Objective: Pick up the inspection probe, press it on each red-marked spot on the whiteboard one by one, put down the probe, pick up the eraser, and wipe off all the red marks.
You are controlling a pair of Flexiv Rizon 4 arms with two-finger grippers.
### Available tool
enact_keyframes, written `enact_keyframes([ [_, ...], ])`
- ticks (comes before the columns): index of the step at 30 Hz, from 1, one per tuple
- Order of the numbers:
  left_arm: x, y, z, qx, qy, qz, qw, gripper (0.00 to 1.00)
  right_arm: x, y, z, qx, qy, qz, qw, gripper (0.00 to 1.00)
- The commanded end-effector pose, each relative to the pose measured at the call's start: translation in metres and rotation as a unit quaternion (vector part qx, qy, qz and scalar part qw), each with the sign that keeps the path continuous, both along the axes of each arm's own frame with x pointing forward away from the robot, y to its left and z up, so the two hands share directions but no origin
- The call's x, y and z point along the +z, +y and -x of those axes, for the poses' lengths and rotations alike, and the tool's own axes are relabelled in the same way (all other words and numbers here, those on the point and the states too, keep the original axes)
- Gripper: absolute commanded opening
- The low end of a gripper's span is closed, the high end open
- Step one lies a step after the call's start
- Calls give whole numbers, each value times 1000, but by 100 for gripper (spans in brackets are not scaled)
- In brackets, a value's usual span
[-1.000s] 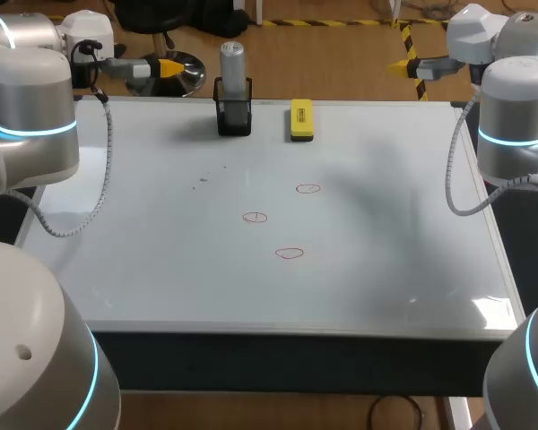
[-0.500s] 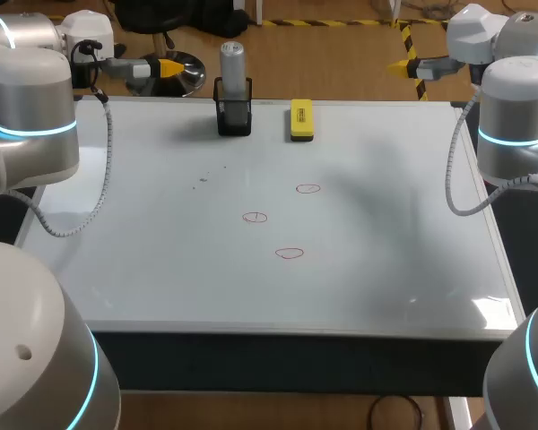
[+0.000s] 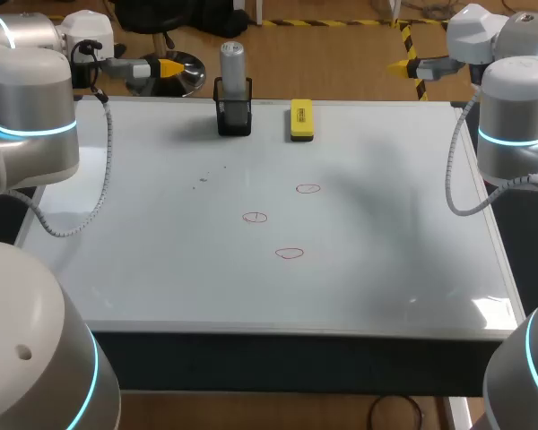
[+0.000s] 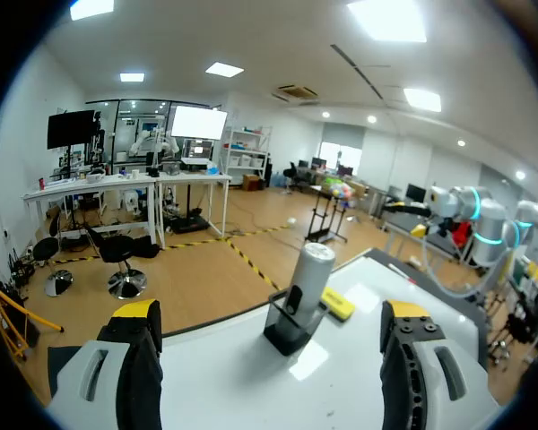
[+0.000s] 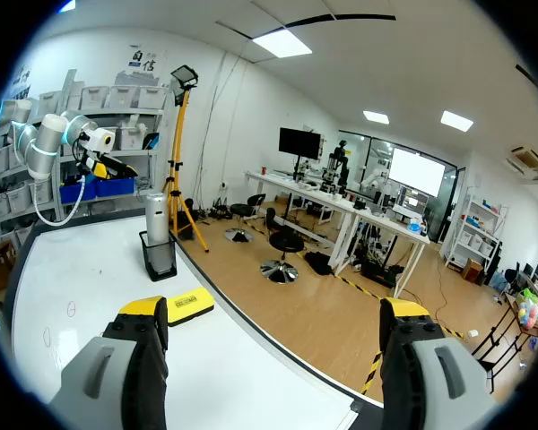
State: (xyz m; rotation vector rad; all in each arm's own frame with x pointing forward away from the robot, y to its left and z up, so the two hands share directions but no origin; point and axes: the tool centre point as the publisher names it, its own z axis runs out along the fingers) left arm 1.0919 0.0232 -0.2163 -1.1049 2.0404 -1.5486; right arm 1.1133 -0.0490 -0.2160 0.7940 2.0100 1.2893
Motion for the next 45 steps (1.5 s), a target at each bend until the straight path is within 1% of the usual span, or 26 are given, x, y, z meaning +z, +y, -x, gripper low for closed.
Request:
enact_keyframes([
  [1, 0, 0, 0, 0, 0, 0, 1000, 100, 0, 0, 0, 0, 1, 0, 1000, 100],
  [31, 0, 0, 0, 0, 0, 0, 1000, 100, 0, 0, 0, 0, 1, 0, 1000, 100],
  [34, 0, -6, 1, -19, -7, 6, 1000, 100, 0, 0, 0, 0, 1, 0, 1000, 100],
  [37, 1, -12, 1, -57, -24, 11, 998, 100, 0, 0, 0, 0, 1, 0, 1000, 100],
  [39, 1, -15, 1, -86, -33, 20, 996, 100, 0, 0, 0, 0, 1, 0, 1000, 100],
  [41, -2, -18, 0, -120, -46, 29, 991, 100, 0, 0, 0, 0, 1, 0, 1000, 100],
  [43, -5, -24, -1, -144, -49, 25, 988, 100, 0, 0, 0, 0, 1, 0, 1000, 100],
  [44, -7, -28, -1, -165, -56, 31, 984, 100, 0, 0, 0, 0, 1, 0, 1000, 100],
  [45, -8, -32, -1, -174, -54, 35, 983, 100, 0, 0, 0, 0, 1, 0, 1000, 100],
])
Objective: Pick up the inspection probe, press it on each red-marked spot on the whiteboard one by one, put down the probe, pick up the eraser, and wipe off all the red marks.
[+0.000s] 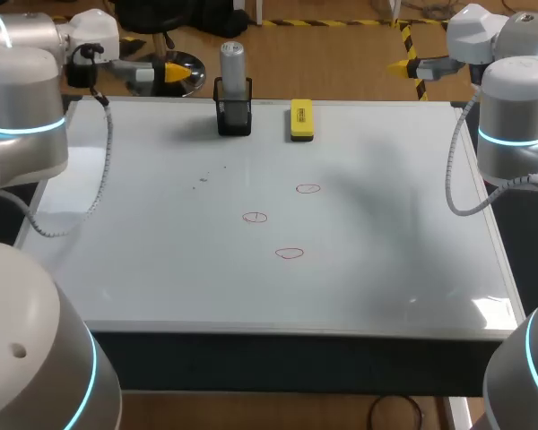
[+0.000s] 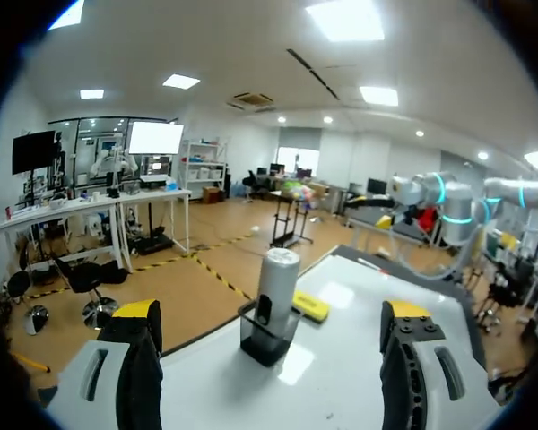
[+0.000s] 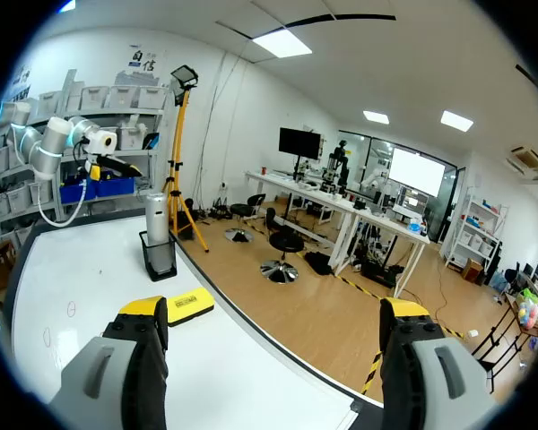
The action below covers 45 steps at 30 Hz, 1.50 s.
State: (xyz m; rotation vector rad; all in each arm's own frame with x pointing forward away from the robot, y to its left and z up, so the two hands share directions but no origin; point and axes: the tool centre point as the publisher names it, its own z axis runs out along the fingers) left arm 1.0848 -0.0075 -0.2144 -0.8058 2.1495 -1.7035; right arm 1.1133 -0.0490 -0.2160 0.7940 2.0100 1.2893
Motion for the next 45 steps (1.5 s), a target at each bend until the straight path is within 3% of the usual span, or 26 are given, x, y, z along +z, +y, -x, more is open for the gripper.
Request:
enact_keyframes([
  [1, -12, -6, -8, -77, -5, 22, 997, 100, 0, 0, 0, 0, 1, 0, 1000, 100],
  [3, -13, -14, -8, -110, -18, 48, 993, 100, 0, 0, 0, 0, 1, 0, 1000, 100],
  [15, -25, -60, -23, -219, -49, 48, 973, 100, 0, 0, 0, 0, 1, 0, 1000, 100],
  [25, -50, -91, -34, -257, -45, 66, 963, 100, 0, 0, 0, 0, 1, 0, 1000, 100],
  [33, -61, -108, -49, -283, -54, 97, 953, 100, 0, 0, 0, 0, 1, 0, 1000, 100],
  [45, -72, -139, -63, -308, -51, 114, 943, 100, 0, 0, 0, 0, 1, 0, 1000, 100],
])
